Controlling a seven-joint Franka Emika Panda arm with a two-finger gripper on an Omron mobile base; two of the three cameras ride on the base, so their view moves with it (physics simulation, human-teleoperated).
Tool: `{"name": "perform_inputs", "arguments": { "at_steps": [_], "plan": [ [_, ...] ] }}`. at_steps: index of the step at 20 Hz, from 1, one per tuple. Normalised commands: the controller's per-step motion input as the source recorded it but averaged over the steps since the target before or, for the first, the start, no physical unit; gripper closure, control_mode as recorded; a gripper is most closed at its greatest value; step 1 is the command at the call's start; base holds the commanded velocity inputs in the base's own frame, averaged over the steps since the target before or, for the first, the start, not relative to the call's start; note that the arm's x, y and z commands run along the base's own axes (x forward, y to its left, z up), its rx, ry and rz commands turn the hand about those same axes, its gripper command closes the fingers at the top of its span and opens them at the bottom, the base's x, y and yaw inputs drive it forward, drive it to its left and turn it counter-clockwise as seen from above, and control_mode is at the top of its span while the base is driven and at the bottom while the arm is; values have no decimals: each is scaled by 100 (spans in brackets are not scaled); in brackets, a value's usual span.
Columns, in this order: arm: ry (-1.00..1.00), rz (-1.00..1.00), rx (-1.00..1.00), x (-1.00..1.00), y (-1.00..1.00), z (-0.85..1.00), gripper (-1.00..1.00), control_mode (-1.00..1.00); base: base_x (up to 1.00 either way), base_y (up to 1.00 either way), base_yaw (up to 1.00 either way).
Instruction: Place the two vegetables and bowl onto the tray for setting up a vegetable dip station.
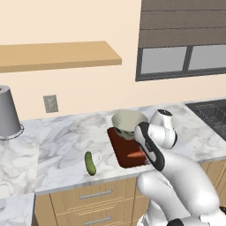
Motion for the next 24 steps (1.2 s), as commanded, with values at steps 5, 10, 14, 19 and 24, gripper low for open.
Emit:
{"name": "perform_inputs", "arguments": {
  "at_steps": [5, 10, 14, 19, 24],
  "plan": [
    [0, 32, -10, -10, 34, 12, -100, -100, 0, 0, 0],
    [0, 40, -11, -1, 36, 14, -100, -100, 0, 0, 0],
    [0, 37, -10, 2, 38, 9, -100, -100, 0, 0, 0],
    [0, 27, -12, 13, 43, 2, -100, -100, 0, 0, 0],
    [0, 20, -5, 17, 43, 0, -100, -100, 0, 0, 0]
  ]
}}
